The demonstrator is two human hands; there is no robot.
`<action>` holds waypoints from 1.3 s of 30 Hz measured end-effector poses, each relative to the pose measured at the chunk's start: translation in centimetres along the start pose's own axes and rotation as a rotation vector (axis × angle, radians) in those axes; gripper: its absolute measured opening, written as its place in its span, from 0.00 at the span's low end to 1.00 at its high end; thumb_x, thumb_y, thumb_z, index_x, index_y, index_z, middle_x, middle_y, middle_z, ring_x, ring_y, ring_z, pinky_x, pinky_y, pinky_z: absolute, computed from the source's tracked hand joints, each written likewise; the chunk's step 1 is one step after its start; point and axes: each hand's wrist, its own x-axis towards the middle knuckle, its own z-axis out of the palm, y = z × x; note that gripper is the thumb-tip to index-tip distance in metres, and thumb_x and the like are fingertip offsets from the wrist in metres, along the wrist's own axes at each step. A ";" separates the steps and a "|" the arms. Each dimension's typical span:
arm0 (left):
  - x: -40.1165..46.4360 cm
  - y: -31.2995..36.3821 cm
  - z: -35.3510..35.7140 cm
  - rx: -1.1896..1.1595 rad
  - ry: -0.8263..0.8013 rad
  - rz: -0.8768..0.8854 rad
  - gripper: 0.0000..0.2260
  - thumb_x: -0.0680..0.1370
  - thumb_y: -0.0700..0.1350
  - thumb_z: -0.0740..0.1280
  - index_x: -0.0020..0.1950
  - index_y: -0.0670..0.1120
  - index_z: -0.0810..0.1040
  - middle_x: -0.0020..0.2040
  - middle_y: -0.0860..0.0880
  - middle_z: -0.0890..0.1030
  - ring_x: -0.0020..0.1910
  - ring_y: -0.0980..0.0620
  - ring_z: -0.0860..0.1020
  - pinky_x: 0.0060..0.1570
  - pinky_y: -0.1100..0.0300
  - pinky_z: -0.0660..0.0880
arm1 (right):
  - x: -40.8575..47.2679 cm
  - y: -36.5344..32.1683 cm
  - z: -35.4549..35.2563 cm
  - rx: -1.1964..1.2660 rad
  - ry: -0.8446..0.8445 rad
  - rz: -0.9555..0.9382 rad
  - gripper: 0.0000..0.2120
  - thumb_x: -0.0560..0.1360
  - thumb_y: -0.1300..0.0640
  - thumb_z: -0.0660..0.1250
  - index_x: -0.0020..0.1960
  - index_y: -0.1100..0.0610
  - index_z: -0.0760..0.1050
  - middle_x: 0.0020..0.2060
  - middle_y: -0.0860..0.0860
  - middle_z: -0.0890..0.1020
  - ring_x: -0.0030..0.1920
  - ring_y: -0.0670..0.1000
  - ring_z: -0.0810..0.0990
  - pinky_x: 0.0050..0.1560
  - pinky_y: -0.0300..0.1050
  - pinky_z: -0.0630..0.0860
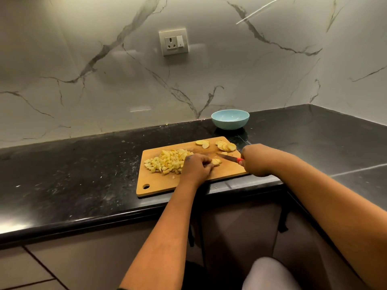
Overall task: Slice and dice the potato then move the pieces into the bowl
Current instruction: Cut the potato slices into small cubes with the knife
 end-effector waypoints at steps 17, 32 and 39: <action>-0.2 0.1 0.8 0.079 0.036 0.087 0.08 0.77 0.42 0.67 0.46 0.41 0.85 0.44 0.43 0.83 0.42 0.49 0.79 0.46 0.55 0.78 | -1.2 -3.8 1.9 0.075 0.179 -0.097 0.10 0.76 0.67 0.62 0.53 0.57 0.76 0.45 0.54 0.75 0.43 0.52 0.74 0.48 0.46 0.77; -0.8 0.1 0.5 -0.013 0.094 0.072 0.07 0.77 0.41 0.70 0.52 0.41 0.84 0.48 0.44 0.85 0.47 0.51 0.81 0.51 0.60 0.77 | -2.0 -2.2 -0.7 0.132 0.186 -0.042 0.17 0.74 0.64 0.70 0.61 0.55 0.76 0.51 0.53 0.79 0.48 0.51 0.79 0.53 0.45 0.80; -0.5 0.0 0.6 0.009 0.099 0.060 0.06 0.76 0.40 0.68 0.47 0.41 0.85 0.44 0.45 0.85 0.43 0.51 0.81 0.48 0.58 0.78 | -2.1 -4.4 2.2 0.048 0.203 -0.099 0.11 0.77 0.66 0.62 0.57 0.58 0.76 0.49 0.55 0.79 0.46 0.54 0.78 0.44 0.44 0.75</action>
